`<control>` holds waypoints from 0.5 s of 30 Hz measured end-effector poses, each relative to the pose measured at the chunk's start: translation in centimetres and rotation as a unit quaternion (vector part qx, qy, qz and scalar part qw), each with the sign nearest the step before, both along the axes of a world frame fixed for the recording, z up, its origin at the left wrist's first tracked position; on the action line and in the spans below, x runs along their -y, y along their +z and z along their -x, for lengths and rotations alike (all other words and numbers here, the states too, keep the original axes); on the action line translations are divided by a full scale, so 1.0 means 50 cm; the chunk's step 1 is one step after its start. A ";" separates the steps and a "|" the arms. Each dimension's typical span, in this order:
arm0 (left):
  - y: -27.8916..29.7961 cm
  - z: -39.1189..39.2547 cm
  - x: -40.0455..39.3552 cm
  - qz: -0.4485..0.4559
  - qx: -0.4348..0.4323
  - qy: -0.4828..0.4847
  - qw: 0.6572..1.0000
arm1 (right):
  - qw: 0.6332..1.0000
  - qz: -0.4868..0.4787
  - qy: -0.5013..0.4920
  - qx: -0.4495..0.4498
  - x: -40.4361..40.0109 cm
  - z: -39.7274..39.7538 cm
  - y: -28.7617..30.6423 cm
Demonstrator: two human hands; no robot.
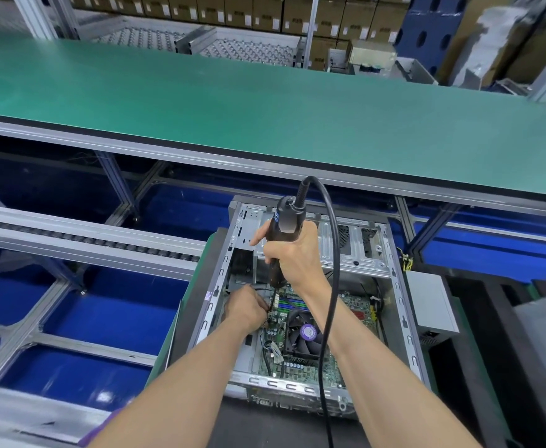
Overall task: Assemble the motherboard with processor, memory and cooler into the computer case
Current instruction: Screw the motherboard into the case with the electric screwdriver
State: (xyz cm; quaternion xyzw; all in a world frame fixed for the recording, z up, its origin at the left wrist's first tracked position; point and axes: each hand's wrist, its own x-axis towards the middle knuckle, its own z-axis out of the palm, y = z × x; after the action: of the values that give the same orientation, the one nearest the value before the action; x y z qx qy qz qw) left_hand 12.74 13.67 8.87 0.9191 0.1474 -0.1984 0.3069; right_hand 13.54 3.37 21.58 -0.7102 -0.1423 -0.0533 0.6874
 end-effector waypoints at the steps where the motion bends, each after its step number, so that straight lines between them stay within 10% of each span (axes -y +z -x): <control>1: 0.005 0.000 0.001 0.005 0.003 0.015 1.000 | 1.000 0.003 0.009 -0.001 0.000 0.002 0.001; 7: 0.038 -0.009 0.000 0.247 0.028 0.212 0.945 | 0.993 -0.095 -0.076 -0.008 0.037 0.024 0.013; 15: 0.063 0.006 0.022 0.693 -0.059 0.382 0.608 | 0.900 -0.382 -0.210 -0.001 0.186 0.065 0.076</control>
State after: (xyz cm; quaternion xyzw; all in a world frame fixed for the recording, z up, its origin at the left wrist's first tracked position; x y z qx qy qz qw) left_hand 12.45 12.56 12.00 0.2780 0.3212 -0.1600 0.8910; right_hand 10.28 -5.92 25.40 -0.4067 0.0425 -0.2459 0.8788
